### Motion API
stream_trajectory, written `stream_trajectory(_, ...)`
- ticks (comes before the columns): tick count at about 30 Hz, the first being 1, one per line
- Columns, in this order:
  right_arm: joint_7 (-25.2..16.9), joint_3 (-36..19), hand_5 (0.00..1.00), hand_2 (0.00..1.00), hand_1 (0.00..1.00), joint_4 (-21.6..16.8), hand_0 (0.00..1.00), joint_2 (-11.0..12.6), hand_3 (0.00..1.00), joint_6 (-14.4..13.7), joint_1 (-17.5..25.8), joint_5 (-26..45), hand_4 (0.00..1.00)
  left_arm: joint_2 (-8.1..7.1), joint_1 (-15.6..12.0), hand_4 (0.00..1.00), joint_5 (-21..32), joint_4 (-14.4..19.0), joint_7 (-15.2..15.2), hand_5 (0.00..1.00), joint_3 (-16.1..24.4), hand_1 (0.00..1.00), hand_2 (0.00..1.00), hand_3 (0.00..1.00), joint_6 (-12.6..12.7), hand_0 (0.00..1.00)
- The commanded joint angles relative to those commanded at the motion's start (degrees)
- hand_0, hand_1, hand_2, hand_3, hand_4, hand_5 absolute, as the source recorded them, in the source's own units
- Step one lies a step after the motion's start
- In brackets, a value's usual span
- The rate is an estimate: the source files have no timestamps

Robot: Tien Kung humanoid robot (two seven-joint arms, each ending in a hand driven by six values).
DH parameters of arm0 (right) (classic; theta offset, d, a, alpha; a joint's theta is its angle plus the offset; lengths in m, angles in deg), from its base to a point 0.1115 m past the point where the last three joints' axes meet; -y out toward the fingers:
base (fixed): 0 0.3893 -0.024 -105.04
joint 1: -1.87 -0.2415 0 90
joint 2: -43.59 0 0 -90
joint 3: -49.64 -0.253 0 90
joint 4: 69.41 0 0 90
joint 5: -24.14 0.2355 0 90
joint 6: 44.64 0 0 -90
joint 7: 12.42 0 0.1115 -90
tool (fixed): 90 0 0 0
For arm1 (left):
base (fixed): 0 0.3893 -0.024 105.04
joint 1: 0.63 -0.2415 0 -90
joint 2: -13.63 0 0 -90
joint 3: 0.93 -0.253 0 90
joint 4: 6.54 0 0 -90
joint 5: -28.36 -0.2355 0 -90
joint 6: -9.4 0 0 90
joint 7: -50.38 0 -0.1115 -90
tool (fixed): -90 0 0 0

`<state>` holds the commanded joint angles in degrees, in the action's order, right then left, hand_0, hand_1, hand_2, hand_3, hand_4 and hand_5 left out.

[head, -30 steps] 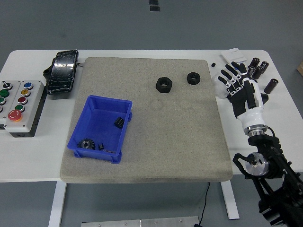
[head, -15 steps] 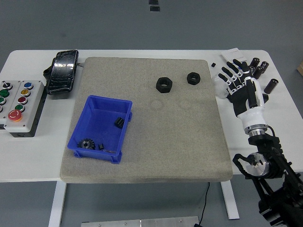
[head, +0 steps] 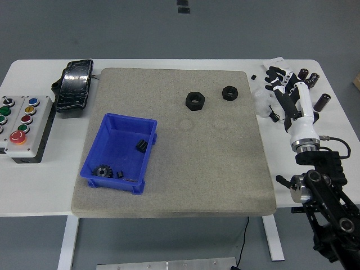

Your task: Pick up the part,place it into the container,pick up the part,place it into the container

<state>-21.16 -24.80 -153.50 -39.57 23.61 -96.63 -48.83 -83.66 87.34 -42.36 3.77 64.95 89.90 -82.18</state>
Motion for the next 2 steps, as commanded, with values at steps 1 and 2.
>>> stream_trajectory(1,0.36,0.71,0.538,0.697,0.702,-0.12,0.687,0.12,0.657,-1.28,0.03,-1.73,0.819,0.01,-0.03,0.627,0.04,0.00,-0.01,0.381,0.01,0.569,0.567,0.646,0.01,0.624)
stream_trajectory(2,0.67,1.42,0.538,0.697,0.702,-0.20,0.687,0.23,0.657,-2.35,0.02,-3.36,0.819,0.01,-0.05,0.627,0.03,0.00,0.00,0.381,0.04,0.569,0.567,0.646,0.02,0.624)
